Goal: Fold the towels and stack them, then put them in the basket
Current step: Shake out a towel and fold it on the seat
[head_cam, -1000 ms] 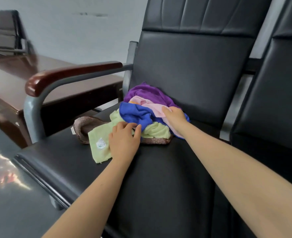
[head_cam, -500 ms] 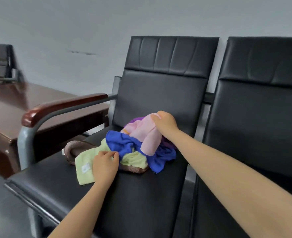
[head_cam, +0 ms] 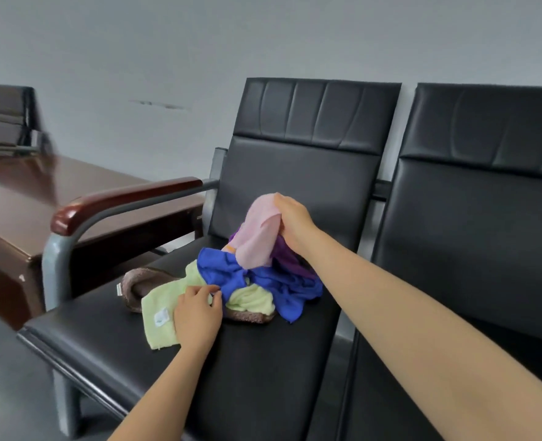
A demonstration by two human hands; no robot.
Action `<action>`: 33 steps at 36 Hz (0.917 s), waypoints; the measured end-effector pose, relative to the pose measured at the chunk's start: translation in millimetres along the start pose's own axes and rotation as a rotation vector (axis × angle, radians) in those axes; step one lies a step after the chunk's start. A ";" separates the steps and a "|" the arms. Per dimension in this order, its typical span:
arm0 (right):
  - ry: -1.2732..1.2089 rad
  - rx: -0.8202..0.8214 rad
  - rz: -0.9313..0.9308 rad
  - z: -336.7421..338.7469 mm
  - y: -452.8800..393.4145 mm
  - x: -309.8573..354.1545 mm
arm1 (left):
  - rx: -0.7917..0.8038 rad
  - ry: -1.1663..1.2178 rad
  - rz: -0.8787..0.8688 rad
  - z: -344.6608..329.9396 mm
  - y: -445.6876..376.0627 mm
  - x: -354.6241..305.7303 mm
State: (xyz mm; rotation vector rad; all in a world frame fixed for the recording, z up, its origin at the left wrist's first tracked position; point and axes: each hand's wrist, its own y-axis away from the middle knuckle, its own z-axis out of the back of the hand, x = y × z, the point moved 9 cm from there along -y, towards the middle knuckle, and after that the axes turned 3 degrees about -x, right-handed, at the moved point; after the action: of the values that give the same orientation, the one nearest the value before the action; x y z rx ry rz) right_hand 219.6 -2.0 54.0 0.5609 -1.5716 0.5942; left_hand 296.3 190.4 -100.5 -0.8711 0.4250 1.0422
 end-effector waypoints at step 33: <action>-0.340 -0.193 0.175 163.1 171.4 169.7 | 0.742 1.278 0.598 -14.2 97.1 -188.7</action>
State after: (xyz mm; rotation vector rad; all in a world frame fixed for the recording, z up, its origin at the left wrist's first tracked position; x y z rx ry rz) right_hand -29.0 15.5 204.7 0.3933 -1.9901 0.4867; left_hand 124.0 93.6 -21.9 -0.6235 2.0964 0.6085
